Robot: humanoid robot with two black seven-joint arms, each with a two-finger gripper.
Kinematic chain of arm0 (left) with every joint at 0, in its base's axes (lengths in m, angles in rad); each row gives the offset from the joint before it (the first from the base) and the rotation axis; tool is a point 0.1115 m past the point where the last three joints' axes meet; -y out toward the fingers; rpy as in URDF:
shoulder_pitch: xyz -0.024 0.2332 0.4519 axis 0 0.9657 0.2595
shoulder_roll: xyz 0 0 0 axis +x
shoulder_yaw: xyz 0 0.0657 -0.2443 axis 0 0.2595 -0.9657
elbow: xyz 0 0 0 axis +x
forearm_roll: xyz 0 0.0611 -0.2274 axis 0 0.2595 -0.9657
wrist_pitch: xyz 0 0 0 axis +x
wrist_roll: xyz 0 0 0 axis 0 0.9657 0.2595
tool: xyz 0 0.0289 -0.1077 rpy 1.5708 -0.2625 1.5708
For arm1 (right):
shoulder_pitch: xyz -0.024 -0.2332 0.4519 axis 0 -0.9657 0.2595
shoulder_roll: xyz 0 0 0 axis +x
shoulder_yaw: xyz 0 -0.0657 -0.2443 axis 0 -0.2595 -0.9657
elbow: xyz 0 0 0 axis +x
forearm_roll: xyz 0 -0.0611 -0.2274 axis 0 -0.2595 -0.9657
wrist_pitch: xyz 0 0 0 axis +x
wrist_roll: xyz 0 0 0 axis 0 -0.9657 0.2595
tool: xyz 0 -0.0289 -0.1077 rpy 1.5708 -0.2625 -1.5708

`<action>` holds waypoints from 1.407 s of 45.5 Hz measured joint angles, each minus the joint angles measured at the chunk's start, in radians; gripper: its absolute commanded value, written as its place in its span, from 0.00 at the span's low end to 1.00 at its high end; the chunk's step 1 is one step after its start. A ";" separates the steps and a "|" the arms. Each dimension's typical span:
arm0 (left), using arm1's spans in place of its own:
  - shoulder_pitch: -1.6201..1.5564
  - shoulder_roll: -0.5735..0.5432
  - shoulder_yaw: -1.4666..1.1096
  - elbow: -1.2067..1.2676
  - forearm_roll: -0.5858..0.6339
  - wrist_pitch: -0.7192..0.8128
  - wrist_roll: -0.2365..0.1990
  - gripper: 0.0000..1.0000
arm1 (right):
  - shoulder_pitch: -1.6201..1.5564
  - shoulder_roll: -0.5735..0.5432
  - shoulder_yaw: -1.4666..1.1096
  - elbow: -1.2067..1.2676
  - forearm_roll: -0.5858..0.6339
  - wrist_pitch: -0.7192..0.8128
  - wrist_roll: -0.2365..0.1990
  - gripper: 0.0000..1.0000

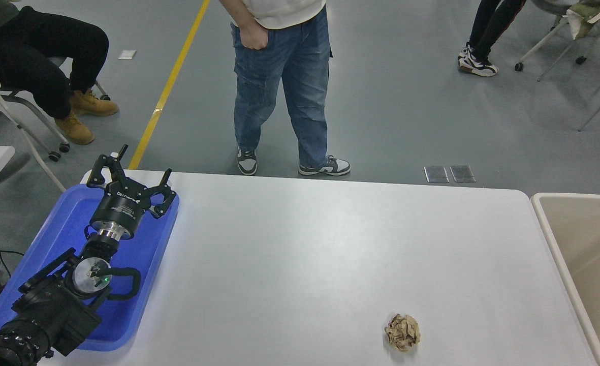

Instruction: Pick up foil plate and place in dustbin

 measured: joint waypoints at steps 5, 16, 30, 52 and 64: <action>0.000 0.000 0.000 0.000 0.000 0.000 0.000 1.00 | 0.076 0.011 -0.005 0.030 -0.004 0.003 0.001 1.00; 0.000 0.000 0.000 0.000 0.000 0.000 0.000 1.00 | 0.273 0.063 -0.094 0.128 -0.008 0.006 0.001 1.00; 0.000 0.000 0.000 0.000 0.000 0.000 0.000 1.00 | 0.543 0.167 -0.317 0.322 -0.010 0.009 0.000 1.00; 0.000 0.000 0.001 0.000 0.000 0.000 0.000 1.00 | 1.004 0.337 -0.602 0.740 -0.007 0.181 -0.001 1.00; 0.000 0.000 0.001 0.000 0.000 0.000 0.000 1.00 | 1.233 0.396 -0.683 0.955 -0.007 0.362 -0.004 1.00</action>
